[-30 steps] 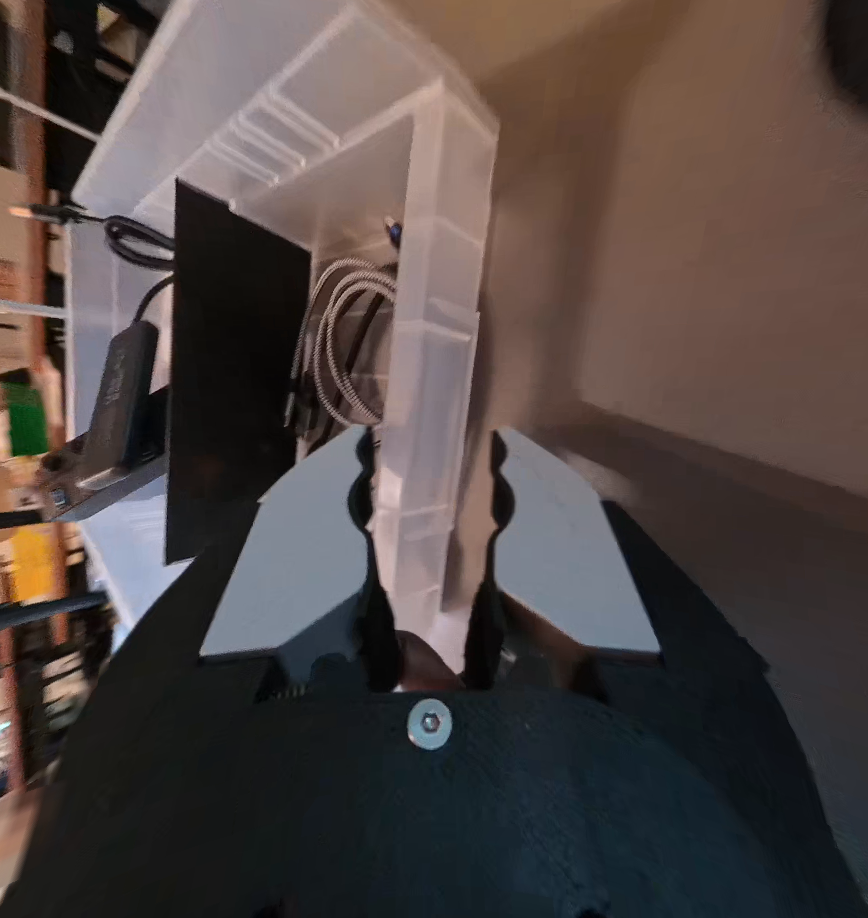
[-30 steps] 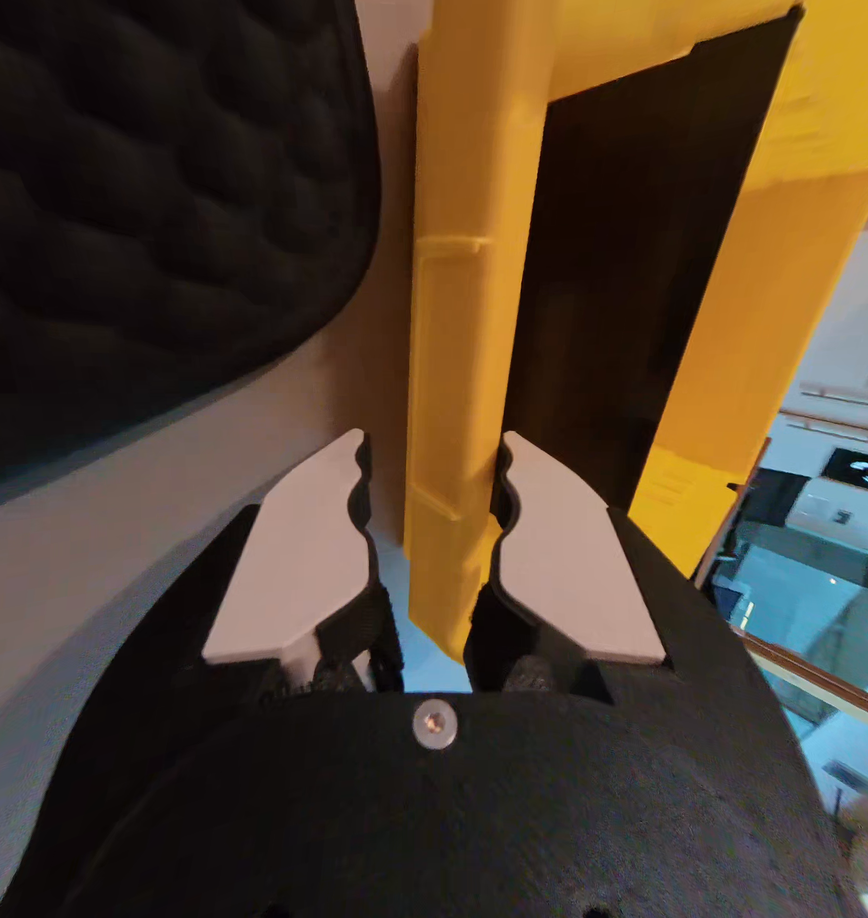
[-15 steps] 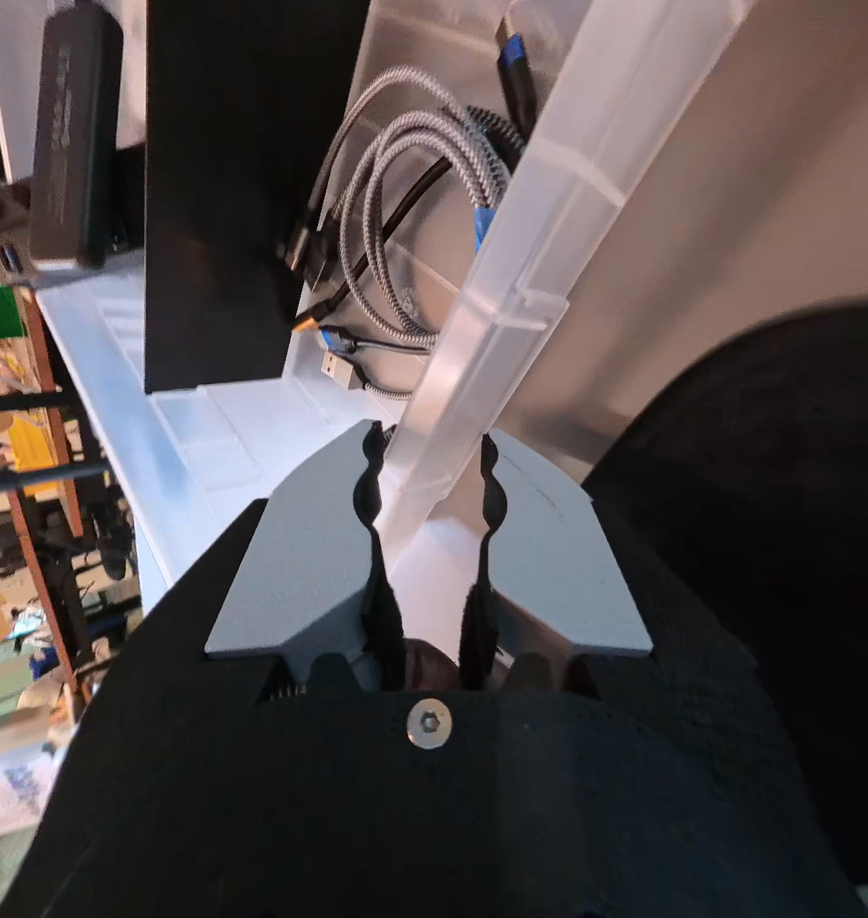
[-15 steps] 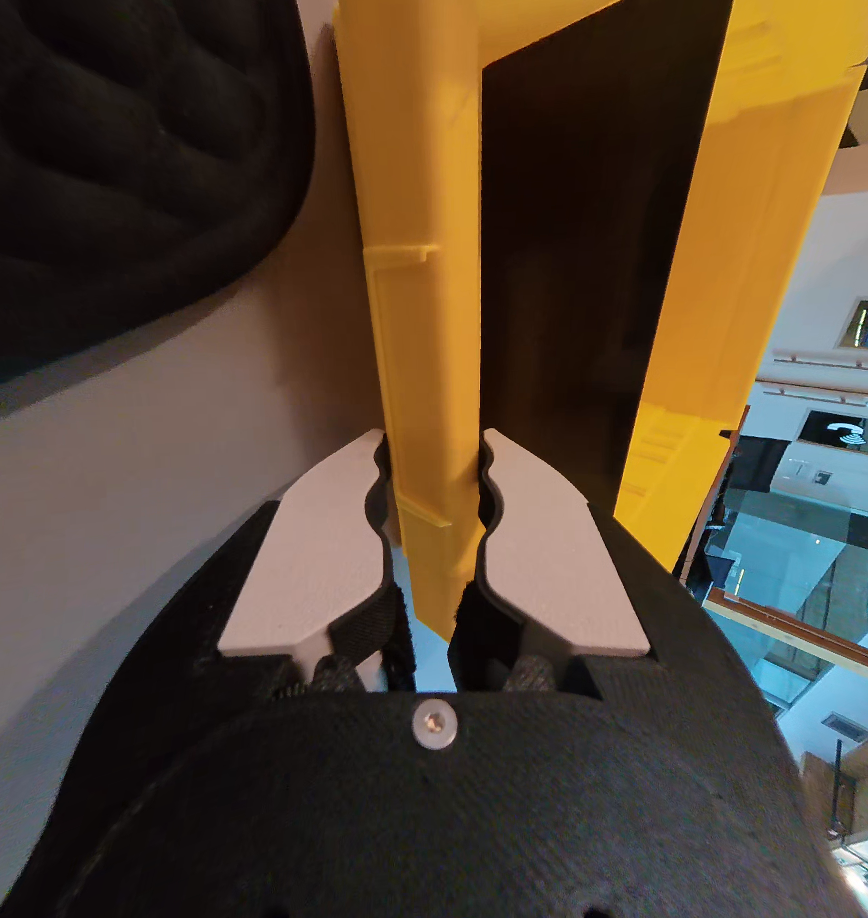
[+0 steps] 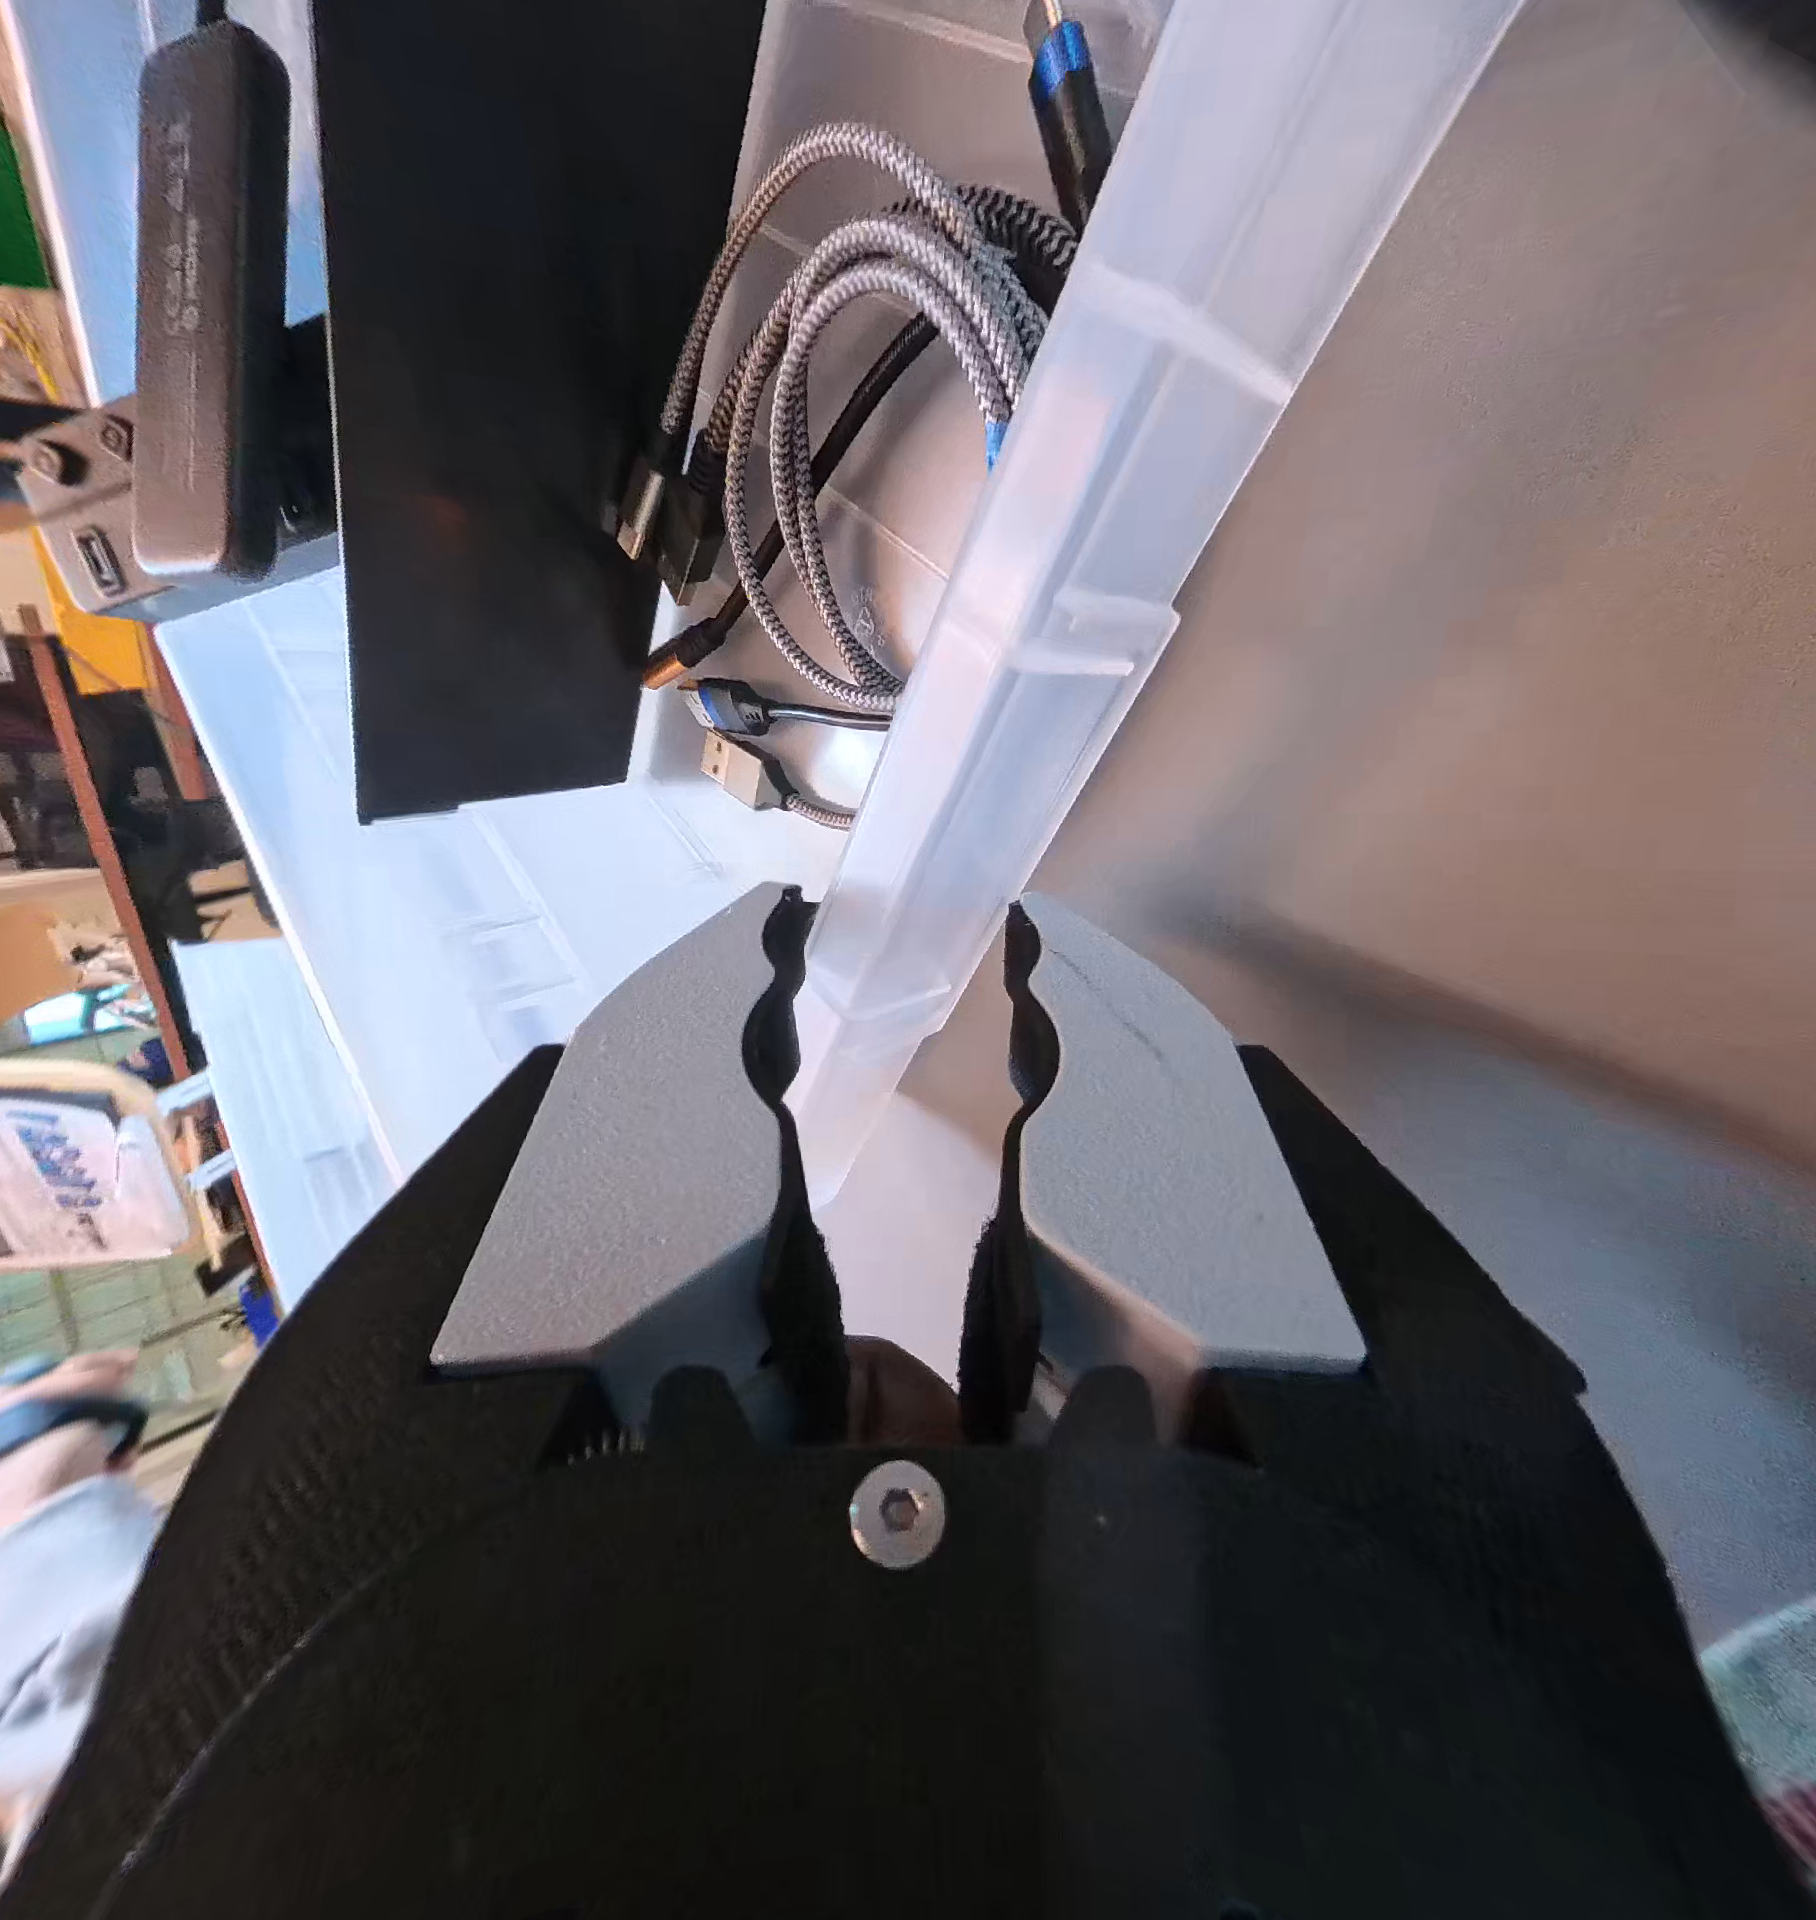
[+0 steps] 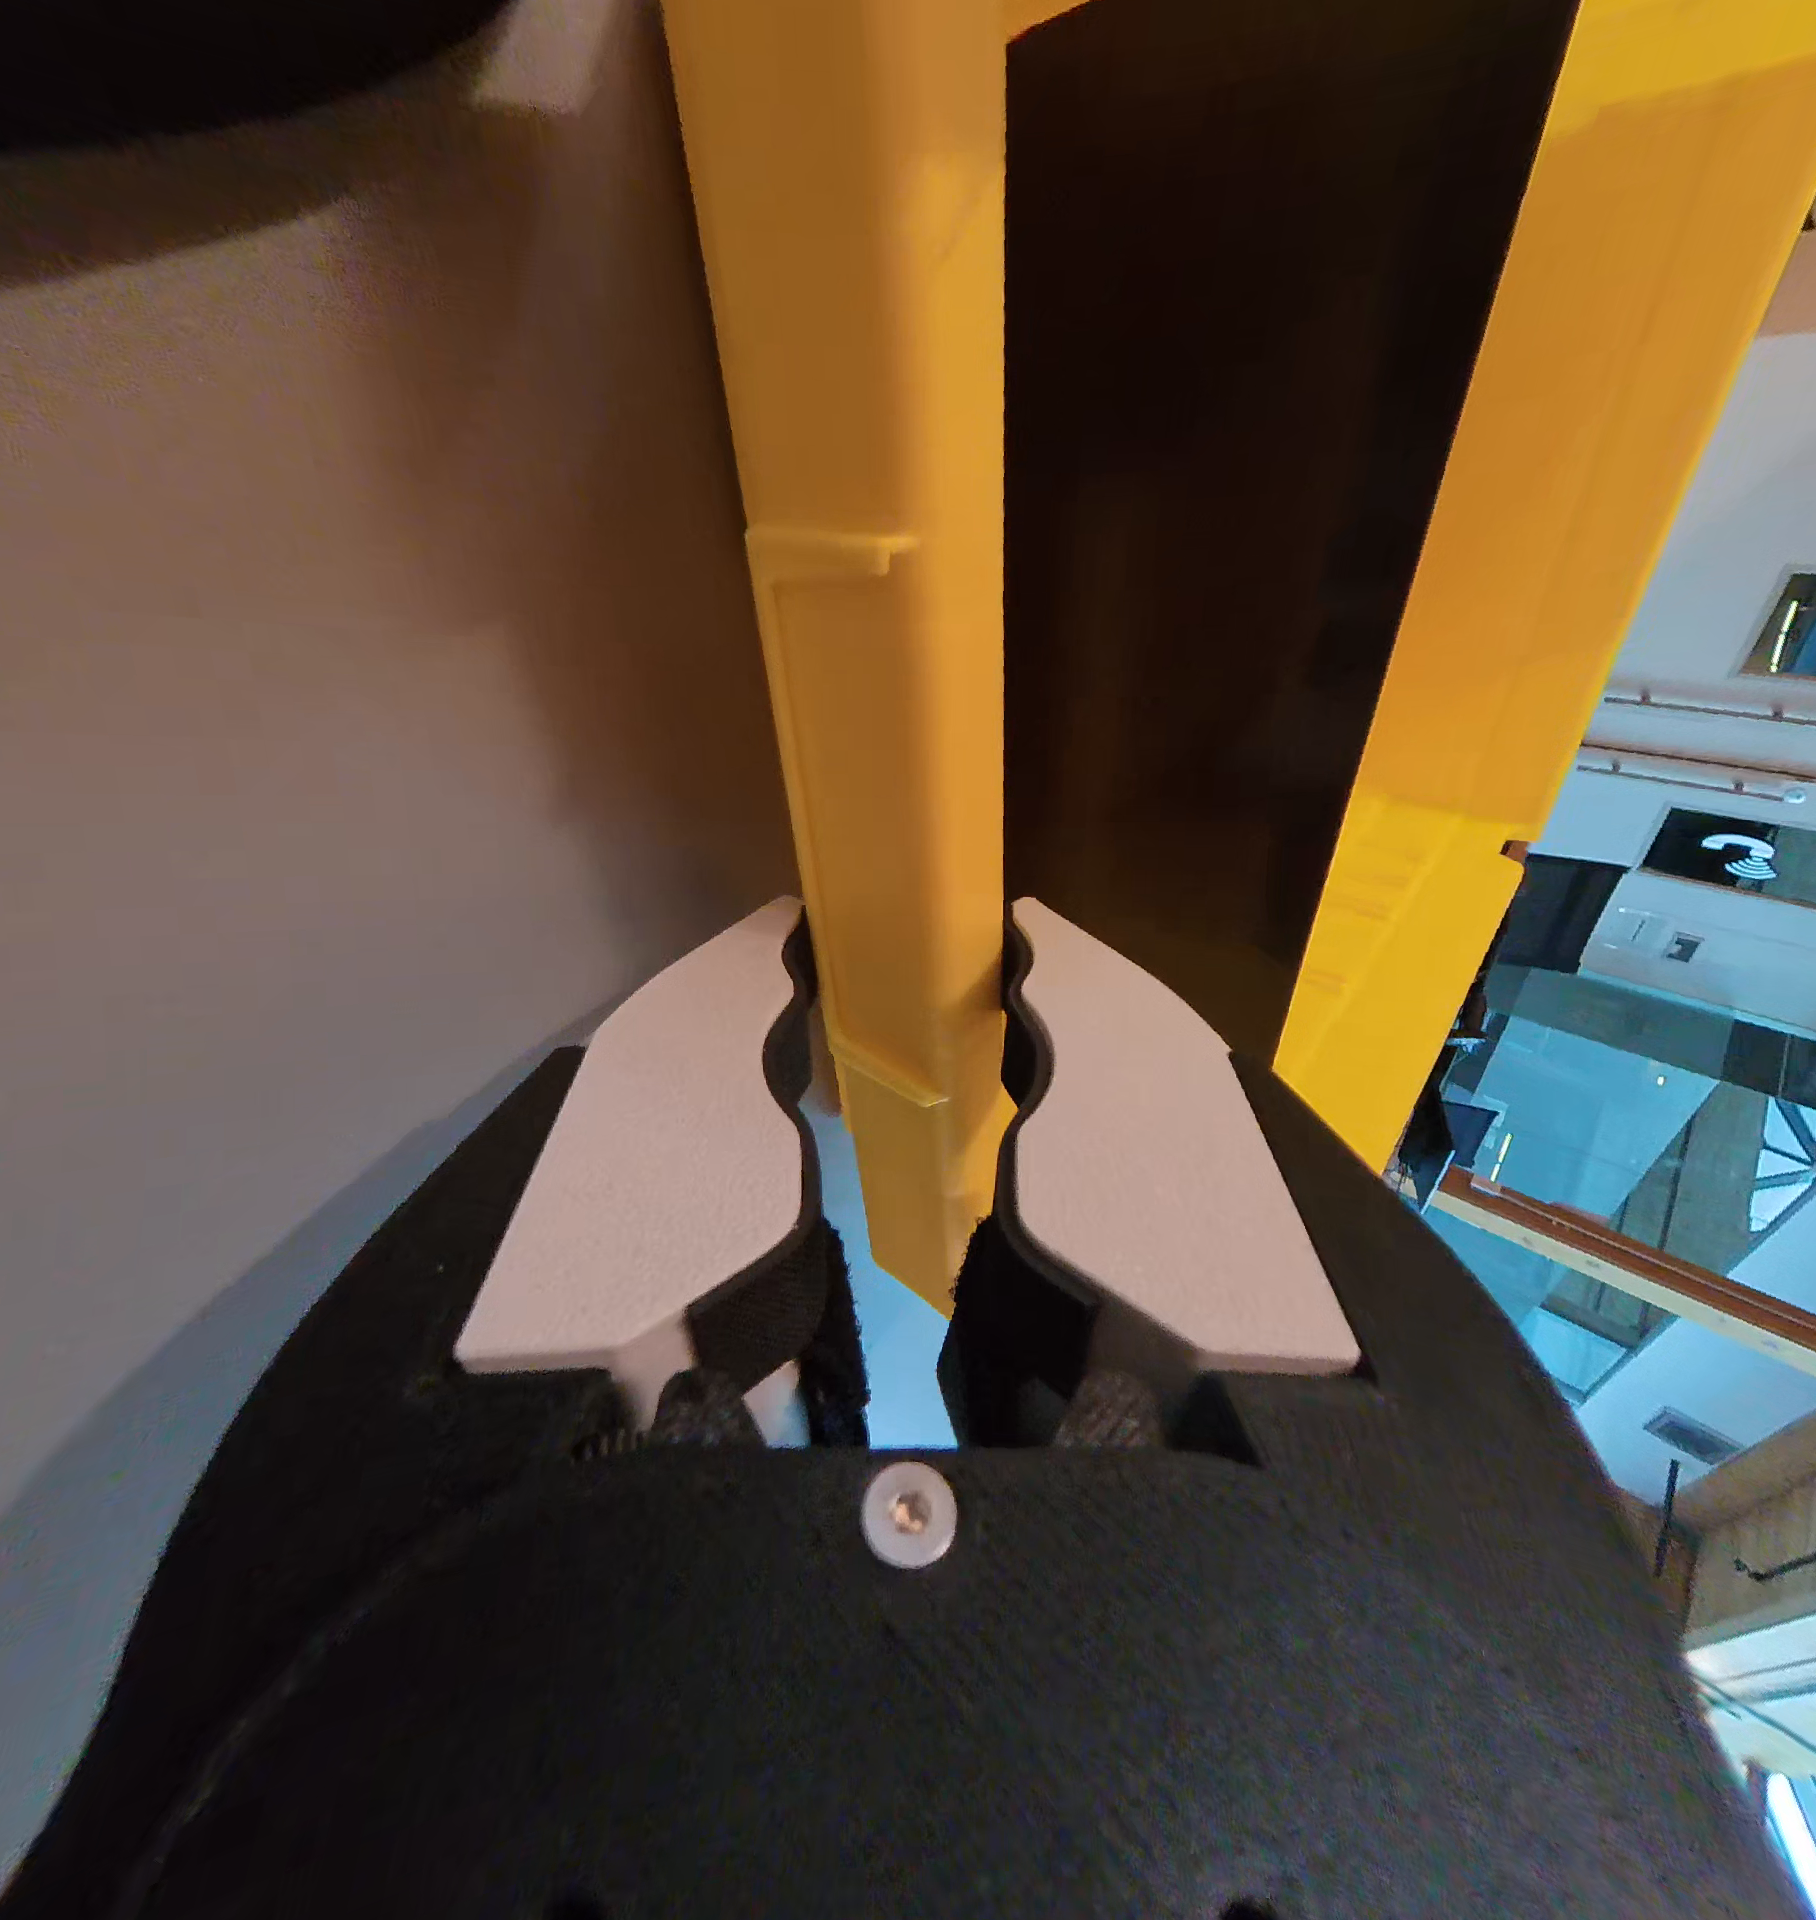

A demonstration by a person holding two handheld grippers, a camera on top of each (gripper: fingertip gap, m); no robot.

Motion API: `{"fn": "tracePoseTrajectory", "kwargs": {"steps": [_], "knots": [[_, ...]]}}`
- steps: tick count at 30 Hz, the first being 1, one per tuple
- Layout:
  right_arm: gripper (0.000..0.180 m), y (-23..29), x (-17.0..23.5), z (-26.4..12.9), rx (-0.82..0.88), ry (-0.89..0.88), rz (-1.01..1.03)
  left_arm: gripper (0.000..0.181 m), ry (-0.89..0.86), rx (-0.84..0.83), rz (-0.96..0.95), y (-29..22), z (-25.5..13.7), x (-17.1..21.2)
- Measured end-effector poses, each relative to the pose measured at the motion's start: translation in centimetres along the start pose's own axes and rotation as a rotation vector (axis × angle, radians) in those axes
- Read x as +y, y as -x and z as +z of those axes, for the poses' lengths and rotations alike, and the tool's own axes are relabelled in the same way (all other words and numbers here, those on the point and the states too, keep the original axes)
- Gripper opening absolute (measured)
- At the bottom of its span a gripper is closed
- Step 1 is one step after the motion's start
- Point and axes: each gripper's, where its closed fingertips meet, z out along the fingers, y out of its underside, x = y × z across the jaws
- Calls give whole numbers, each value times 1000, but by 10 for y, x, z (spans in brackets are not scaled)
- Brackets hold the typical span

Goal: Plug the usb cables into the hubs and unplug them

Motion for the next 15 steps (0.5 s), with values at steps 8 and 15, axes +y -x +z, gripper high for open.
{"fn": "tracePoseTrajectory", "kwargs": {"steps": [8, 15], "knots": [[33, 1, 1, 0, 3, -7, -15, 37, -81, -52, 50, -2, -16, 48], [32, 10, 8, -5, -160, 4, -81, 36, -71, -59, 82, -5, -21, 53]]}}
